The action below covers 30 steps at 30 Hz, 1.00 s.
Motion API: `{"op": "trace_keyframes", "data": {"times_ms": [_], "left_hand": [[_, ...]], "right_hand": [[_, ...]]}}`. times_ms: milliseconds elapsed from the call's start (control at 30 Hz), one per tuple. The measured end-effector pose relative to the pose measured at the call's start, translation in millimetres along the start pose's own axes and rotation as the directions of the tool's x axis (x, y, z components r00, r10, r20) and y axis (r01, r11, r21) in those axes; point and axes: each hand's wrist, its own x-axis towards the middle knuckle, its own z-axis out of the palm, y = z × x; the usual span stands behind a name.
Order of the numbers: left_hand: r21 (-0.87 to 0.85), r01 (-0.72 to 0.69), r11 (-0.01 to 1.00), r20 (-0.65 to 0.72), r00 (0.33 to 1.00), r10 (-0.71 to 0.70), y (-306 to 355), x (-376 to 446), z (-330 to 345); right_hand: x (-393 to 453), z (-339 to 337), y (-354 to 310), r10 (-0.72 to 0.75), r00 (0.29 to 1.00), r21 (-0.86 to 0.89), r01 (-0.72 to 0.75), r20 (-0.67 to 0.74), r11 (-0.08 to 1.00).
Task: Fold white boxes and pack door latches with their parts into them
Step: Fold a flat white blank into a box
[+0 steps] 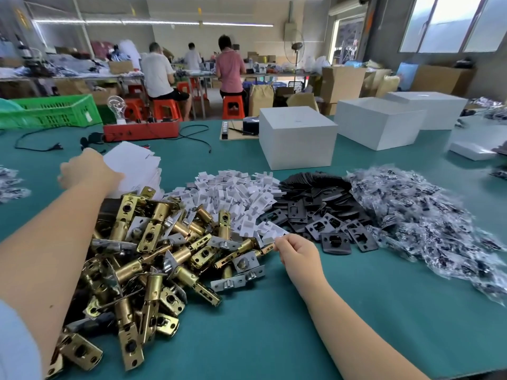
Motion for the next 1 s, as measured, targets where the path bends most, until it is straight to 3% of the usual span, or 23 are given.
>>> {"op": "trace_keyframes", "data": {"times_ms": [100, 200, 300, 400, 467, 533, 567, 633, 667, 733, 800, 900, 1000], "left_hand": [[-0.254, -0.059, 0.965, -0.165, 0.986, 0.017, 1.6, 1.0, 2.2], [-0.59, -0.085, 0.803, -0.272, 0.957, -0.098, 6.6, 1.3, -9.5], [-0.729, -0.158, 0.666, -0.285, 0.955, -0.086, 17.3, -10.8, -32.0], [-0.837, -0.165, 0.522, -0.197, 0.98, -0.005, 29.2, -45.0, -52.5], [-0.914, -0.081, 0.397, -0.033, 0.991, 0.127, 37.2, -88.0, -55.7], [-0.947, 0.125, 0.296, 0.22, 0.924, 0.313, 38.5, -140.4, -46.0], [-0.933, 0.176, 0.315, 0.299, 0.864, 0.406, 38.3, -167.2, -36.3], [-0.877, 0.276, 0.393, 0.443, 0.781, 0.441, 34.1, -211.1, -9.5], [-0.861, 0.344, 0.373, 0.496, 0.731, 0.469, 32.3, -230.9, 4.6], [-0.848, 0.428, 0.313, 0.529, 0.663, 0.529, 30.4, -263.3, 30.5], [-0.805, 0.521, 0.283, 0.58, 0.594, 0.558, 33.0, -279.9, 48.7], [-0.707, 0.687, 0.17, 0.625, 0.495, 0.603, 37.0, -284.0, 60.0], [-0.721, 0.67, 0.176, 0.613, 0.499, 0.612, 46.8, -285.8, 65.4]], "right_hand": [[0.1, 0.3, -0.3, 0.0, 1.0, -0.019, 0.0, 0.012, 1.0], [0.8, 0.1, -2.8, 0.014, 1.0, -0.002, -0.014, 0.024, 1.0], [2.3, -1.3, -7.7, 0.061, 0.998, 0.07, -0.06, -0.005, 0.996], [0.2, -4.4, -10.4, 0.062, 0.998, 0.125, -0.06, -0.007, 0.99], [-5.3, -7.9, -12.0, 0.05, 0.998, 0.174, -0.053, 0.022, 0.983], [-11.6, -10.4, -16.2, 0.043, 0.996, 0.273, -0.061, 0.075, 0.96], [-15.3, -10.9, -19.0, 0.044, 0.993, 0.316, -0.078, 0.113, 0.946], [-23.5, -11.6, -23.5, 0.064, 0.978, 0.344, -0.131, 0.198, 0.93], [-27.1, -11.7, -24.6, 0.07, 0.971, 0.328, -0.145, 0.23, 0.933], [-32.2, -12.4, -21.9, 0.061, 0.974, 0.263, -0.119, 0.217, 0.957], [-34.1, -16.5, -15.8, 0.069, 0.991, 0.223, -0.093, 0.113, 0.97], [-36.2, -26.1, -4.7, 0.095, 0.991, 0.273, -0.118, 0.095, 0.955], [-41.5, -32.4, 0.0, 0.069, 0.989, 0.357, -0.113, 0.134, 0.927]]}}
